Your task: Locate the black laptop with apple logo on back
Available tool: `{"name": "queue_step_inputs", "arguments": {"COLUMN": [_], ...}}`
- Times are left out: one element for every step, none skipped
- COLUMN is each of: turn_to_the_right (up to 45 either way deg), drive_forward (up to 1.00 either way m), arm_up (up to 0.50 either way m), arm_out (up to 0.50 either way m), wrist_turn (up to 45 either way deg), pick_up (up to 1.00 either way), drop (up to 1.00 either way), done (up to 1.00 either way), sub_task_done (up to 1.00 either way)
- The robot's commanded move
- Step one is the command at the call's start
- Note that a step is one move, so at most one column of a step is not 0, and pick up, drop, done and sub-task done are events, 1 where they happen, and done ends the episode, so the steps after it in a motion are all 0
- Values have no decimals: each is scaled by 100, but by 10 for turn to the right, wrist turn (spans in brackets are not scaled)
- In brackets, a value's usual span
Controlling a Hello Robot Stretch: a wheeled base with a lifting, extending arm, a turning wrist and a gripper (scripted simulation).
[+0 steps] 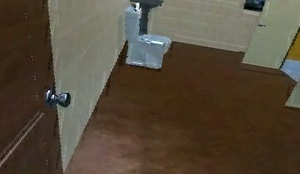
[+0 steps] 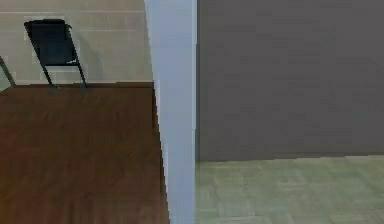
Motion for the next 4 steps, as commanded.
{"name": "queue_step_inputs", "arguments": {"turn_to_the_right": [300, 0, 0, 0], "drive_forward": [0, 100, 100, 100], "arm_up": [0, 0, 0, 0], "arm_out": [0, 0, 0, 0], "wrist_turn": [0, 0, 0, 0], "pick_up": [0, 0, 0, 0], "drop": [0, 0, 0, 0], "done": [0, 0, 0, 0], "sub_task_done": [0, 0, 0, 0]}}
